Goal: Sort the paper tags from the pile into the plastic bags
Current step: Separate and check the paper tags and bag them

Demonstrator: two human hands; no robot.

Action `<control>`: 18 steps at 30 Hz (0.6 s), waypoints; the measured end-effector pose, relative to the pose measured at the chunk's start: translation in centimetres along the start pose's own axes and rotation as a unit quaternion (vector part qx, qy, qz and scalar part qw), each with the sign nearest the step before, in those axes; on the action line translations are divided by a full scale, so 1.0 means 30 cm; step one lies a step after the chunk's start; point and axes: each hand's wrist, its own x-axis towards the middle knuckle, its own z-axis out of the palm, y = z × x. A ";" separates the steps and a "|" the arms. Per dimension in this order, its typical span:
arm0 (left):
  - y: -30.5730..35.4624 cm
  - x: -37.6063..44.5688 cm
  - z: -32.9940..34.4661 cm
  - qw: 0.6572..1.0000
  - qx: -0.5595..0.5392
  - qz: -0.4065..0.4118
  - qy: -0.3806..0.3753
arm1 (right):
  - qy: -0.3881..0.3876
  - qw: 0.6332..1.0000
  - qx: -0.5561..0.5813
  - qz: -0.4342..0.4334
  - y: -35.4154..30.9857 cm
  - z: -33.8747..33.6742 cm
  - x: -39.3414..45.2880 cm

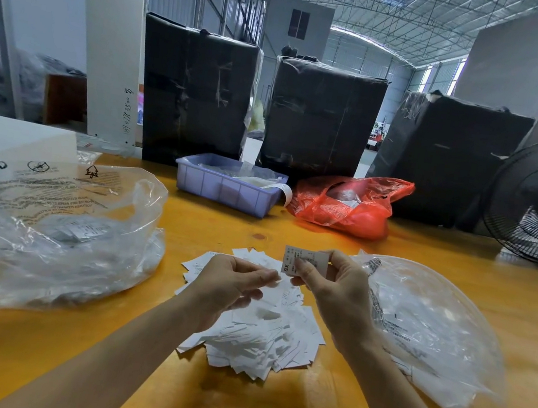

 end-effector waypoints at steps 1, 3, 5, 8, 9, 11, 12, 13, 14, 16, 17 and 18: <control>-0.001 0.000 0.000 1.000 0.000 0.000 0.000 | -0.002 1.000 -0.001 -0.001 -0.001 -0.002 0.001; -0.001 0.001 0.001 1.000 -0.001 -0.001 0.002 | -0.011 1.000 -0.017 -0.003 -0.001 -0.001 0.001; -0.001 0.001 0.000 1.000 -0.005 -0.002 0.001 | -0.008 0.999 -0.051 -0.011 0.003 0.003 -0.003; -0.001 0.001 0.000 1.000 -0.002 -0.002 0.000 | 0.005 0.994 -0.106 -0.034 0.007 0.007 -0.007; -0.001 0.001 0.000 1.000 0.000 -0.002 0.000 | 0.007 0.992 -0.119 -0.042 0.006 0.007 -0.008; -0.002 0.002 -0.001 1.000 0.000 -0.003 -0.001 | 0.007 0.990 -0.133 -0.052 0.001 0.008 -0.009; -0.003 0.003 -0.001 1.000 0.000 -0.003 -0.001 | 0.006 0.989 -0.135 -0.053 -0.002 0.009 -0.011; -0.003 0.003 -0.001 1.000 0.001 -0.003 0.000 | 0.006 0.989 -0.136 -0.052 -0.004 0.009 -0.013; -0.002 0.003 -0.002 1.000 0.001 -0.003 0.000 | 0.004 0.989 -0.137 -0.051 -0.005 0.008 -0.014; -0.001 0.004 -0.002 1.000 -0.002 -0.003 0.001 | -0.005 0.989 -0.140 -0.048 -0.007 0.007 -0.015; 0.000 0.005 -0.003 1.000 -0.005 -0.004 0.003 | -0.012 0.989 -0.140 -0.046 -0.008 0.008 -0.015; 0.000 0.006 -0.004 1.000 -0.006 -0.004 0.006 | -0.019 0.989 -0.140 -0.045 -0.008 0.009 -0.015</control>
